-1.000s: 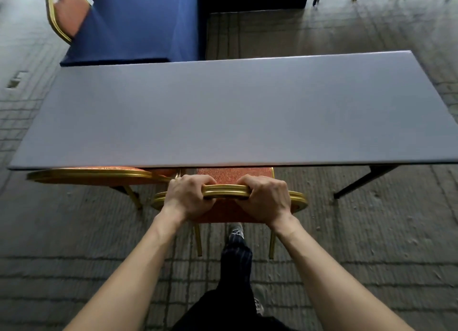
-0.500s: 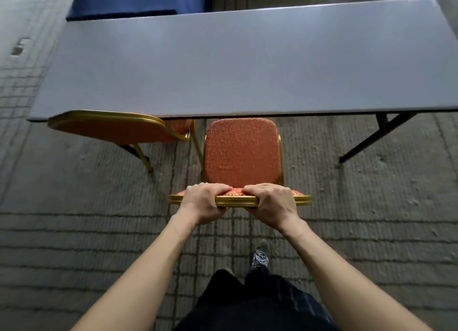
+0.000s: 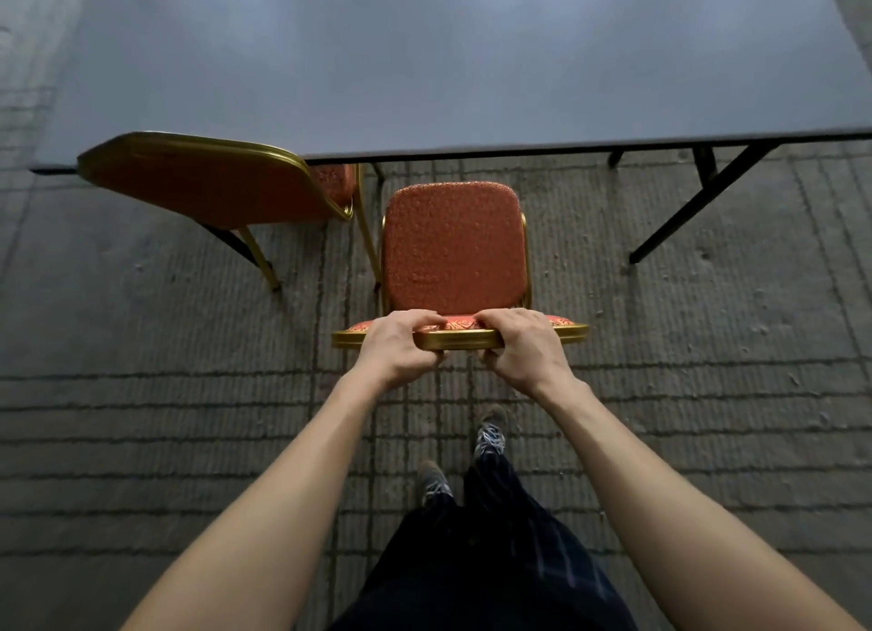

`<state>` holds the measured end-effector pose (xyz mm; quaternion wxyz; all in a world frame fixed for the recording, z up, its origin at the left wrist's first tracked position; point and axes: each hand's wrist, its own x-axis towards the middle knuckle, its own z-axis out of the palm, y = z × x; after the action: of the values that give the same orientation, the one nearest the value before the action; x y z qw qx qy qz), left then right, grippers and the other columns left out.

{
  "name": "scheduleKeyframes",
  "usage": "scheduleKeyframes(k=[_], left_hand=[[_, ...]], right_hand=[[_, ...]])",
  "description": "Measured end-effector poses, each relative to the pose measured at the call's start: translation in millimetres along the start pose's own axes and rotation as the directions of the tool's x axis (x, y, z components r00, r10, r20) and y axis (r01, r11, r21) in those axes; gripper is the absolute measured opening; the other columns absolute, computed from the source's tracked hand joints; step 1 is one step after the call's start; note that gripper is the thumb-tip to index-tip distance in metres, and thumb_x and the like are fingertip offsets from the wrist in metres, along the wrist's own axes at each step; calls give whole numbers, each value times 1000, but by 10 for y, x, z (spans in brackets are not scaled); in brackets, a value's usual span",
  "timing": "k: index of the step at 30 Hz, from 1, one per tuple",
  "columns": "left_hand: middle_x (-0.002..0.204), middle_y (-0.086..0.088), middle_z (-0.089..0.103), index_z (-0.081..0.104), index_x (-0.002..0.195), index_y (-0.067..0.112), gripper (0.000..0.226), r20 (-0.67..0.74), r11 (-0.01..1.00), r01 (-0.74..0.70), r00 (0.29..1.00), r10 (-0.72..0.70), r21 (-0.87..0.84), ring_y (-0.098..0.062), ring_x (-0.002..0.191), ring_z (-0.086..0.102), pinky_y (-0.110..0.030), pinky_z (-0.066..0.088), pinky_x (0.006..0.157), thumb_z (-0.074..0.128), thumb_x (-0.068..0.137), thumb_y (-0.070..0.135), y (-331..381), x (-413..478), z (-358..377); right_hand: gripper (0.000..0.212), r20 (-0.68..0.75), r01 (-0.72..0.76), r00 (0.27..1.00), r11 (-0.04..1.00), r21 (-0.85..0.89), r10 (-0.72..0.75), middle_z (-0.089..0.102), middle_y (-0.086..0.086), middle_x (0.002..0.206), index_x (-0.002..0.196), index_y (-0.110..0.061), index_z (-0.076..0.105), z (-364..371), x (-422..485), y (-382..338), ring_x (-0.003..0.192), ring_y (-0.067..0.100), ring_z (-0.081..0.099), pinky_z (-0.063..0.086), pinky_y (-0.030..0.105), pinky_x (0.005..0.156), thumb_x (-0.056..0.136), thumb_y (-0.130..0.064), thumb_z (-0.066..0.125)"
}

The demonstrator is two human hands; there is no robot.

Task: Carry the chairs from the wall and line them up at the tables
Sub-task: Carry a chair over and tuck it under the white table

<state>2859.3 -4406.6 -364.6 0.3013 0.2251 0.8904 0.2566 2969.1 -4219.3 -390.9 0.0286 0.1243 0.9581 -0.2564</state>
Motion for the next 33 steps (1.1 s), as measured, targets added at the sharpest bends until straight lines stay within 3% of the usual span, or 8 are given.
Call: scheduleKeyframes(k=[4, 8, 10, 14, 19, 25, 30, 33], left_hand=[[137, 9, 62, 73, 121, 24, 49, -208, 937, -4, 975, -74, -350, -2, 134, 42, -28, 21, 120, 69, 75, 41, 8, -319, 196], [114, 2, 72, 75, 107, 16, 17, -322, 726, 22, 886, -333, -687, -9, 109, 64, -26, 48, 100, 69, 92, 11, 258, -585, 271], [96, 1, 75, 74, 98, 15, 8, -210, 554, 81, 872, -442, -828, -12, 88, 67, -25, 51, 80, 66, 96, 15, 311, -699, 270], [101, -6, 72, 70, 104, 13, 23, 217, 125, 307, 857, -468, -943, -19, 88, 66, -32, 50, 75, 58, 100, 33, 225, -719, 288], [126, -9, 66, 61, 123, 15, 37, 372, -56, 384, 832, -411, -921, -29, 122, 62, -40, 50, 97, 54, 101, 44, 170, -526, 248], [135, -19, 60, 55, 136, 4, 54, 432, -281, 339, 802, -413, -898, -35, 129, 56, -50, 39, 117, 60, 98, 42, 144, -186, 230], [128, -20, 63, 50, 139, 7, 49, 342, -275, 229, 797, -497, -934, -37, 117, 63, -60, 46, 106, 62, 100, 33, 205, 32, 323], [126, -22, 65, 51, 135, 9, 47, 331, -259, 223, 781, -530, -940, -38, 112, 67, -53, 60, 82, 66, 97, 31, 214, 118, 360]], right_hand=[[65, -57, -27, 998, 999, 44, 29, 61, 4, 141, 141, -16, 57, 12, -210, -172, 133, 26, 51, 31, 47, 117, 81, -40, 63], [59, -137, -46, 987, 967, 250, 82, 47, 6, 155, 145, -12, 53, 82, -513, -430, 149, 23, 34, 24, 42, 125, 89, -28, 63], [49, -190, -28, 977, 937, 348, 100, 50, 4, 151, 139, -11, 59, 107, -680, -554, 144, 18, 41, 31, 35, 122, 91, -20, 65], [37, -121, -121, 971, 863, 490, 205, 60, -4, 134, 131, -15, 63, 154, -837, -688, 125, 11, 54, 44, 35, 110, 95, -21, 63], [36, 46, -381, 846, 541, 750, 532, 62, -5, 127, 134, -14, 60, 157, -692, -680, 115, 9, 60, 48, 22, 99, 100, -29, 60], [45, 372, -303, 648, -223, 926, 665, 62, 7, 124, 132, -7, 52, 159, -346, -498, 118, 24, 61, 51, 45, 104, 102, -40, 57], [48, 495, -288, 586, -405, 868, 642, 70, 16, 116, 126, -7, 59, 116, -61, -325, 110, 31, 67, 57, 49, 88, 98, -47, 61], [38, 519, -295, 564, -430, 853, 643, 72, 19, 105, 115, -4, 60, 95, 65, -249, 99, 33, 70, 58, 52, 89, 99, -39, 62]])
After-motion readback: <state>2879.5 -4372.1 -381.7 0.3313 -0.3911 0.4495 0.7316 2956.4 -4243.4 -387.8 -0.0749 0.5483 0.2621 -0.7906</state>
